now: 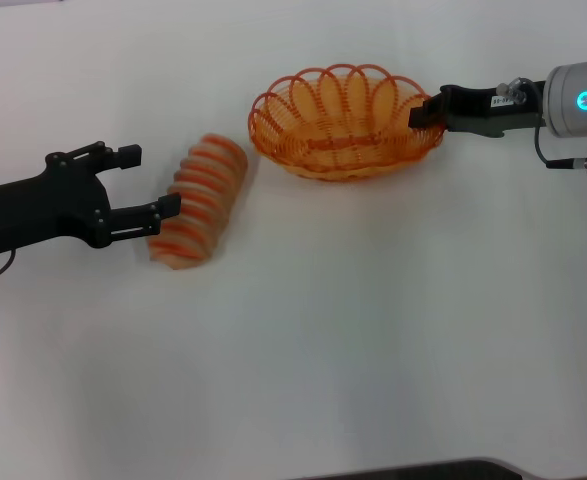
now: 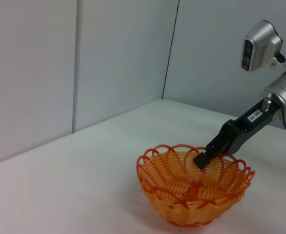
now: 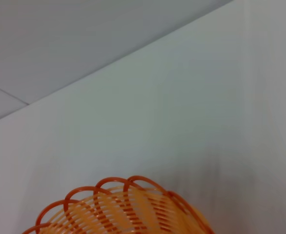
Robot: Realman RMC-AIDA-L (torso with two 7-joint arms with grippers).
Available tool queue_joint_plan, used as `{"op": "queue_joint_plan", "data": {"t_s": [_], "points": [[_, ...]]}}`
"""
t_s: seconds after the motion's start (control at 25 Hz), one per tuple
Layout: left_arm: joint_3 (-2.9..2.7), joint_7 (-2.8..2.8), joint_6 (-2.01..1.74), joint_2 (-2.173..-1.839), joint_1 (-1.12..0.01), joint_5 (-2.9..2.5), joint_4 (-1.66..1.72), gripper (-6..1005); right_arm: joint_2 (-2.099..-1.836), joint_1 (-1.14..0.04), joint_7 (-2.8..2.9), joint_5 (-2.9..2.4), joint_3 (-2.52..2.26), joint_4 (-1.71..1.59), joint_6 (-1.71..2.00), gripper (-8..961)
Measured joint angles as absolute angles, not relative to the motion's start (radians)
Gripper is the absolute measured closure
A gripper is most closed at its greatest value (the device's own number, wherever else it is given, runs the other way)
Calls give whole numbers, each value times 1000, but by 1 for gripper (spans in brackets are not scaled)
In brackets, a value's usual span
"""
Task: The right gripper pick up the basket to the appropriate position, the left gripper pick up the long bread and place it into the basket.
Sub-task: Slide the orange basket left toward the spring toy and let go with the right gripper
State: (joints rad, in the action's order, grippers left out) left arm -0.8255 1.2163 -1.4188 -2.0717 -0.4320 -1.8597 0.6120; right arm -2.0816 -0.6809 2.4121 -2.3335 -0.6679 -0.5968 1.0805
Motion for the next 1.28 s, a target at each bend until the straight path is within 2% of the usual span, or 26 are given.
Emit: {"op": "queue_joint_plan", "data": {"t_s": [0.68,1.12,1.28], "points": [[-825,1216,-1417,-2072,-431,-1864,613,147,-2080,-660,2402,-2286,-662,-581,1087,850],[-825,1215,-1417,-2072,-429,-1879,614,146,-2081,-659,2407,-2272,-663,-569,1089,796],[-821,1215,-1418,-2072,-429,-1880,614,146,-2082,-653,2410,-2258,-662,-565,1100,704]]}}
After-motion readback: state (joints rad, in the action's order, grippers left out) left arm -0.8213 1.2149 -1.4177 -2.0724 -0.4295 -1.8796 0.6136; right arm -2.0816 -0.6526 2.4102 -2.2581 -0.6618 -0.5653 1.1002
